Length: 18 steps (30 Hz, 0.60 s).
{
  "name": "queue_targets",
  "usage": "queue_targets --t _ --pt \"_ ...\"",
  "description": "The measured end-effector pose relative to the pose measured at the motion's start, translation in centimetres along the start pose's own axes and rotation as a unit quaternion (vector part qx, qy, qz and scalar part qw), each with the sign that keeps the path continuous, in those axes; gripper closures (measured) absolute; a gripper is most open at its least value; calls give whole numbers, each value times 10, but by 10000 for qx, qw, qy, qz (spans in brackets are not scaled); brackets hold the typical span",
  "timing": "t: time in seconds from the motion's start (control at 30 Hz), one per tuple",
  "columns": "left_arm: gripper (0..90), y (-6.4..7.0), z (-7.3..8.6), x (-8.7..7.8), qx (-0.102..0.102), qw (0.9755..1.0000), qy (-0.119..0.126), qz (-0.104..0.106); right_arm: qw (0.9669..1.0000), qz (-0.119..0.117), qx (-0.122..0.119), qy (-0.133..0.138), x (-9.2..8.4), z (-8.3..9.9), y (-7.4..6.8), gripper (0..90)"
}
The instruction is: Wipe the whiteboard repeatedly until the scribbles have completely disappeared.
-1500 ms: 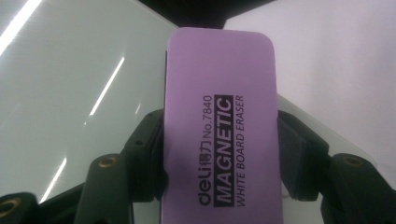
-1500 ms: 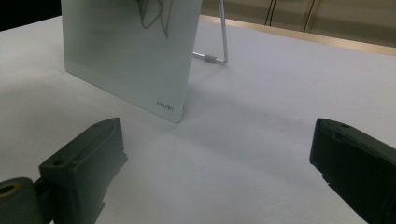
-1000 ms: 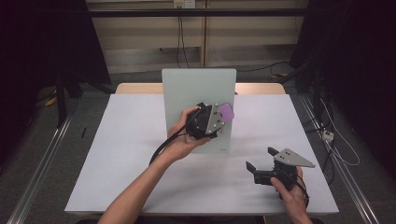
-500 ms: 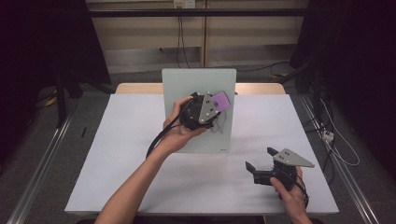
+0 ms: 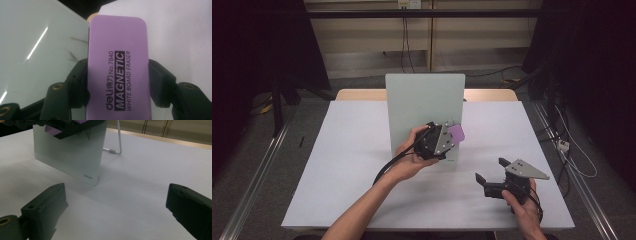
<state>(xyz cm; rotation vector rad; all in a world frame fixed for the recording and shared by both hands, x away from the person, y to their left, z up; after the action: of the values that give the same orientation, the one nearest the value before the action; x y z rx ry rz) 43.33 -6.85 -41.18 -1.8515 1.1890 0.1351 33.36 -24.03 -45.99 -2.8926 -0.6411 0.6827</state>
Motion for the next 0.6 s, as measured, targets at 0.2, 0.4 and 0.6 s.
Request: queue_targets --t 0.2,0.4,0.6 --pt "410 -14 -1 -8 -145 9998 50 -115 10000 -4 14 -4 0 0 0 28" --pt "409 -38 -1 -23 -270 9990 33 -356 10000 -7 16 -6 0 0 0 28" --pt "409 -58 0 -35 -408 9971 95 -632 10000 -7 15 -7 0 0 0 28"
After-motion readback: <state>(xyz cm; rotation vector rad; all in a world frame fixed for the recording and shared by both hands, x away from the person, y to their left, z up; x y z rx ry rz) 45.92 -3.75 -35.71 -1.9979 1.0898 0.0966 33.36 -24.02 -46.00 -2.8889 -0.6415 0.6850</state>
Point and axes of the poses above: each handheld gripper's, and its own axes: x roughly forward along the jaws, z roughly out of its underside, y roughly to its right, the point moved 7 cm from there along x, roughly forward along the jaws, and after that the axes turned 10 degrees about x, right-handed, at the moved point
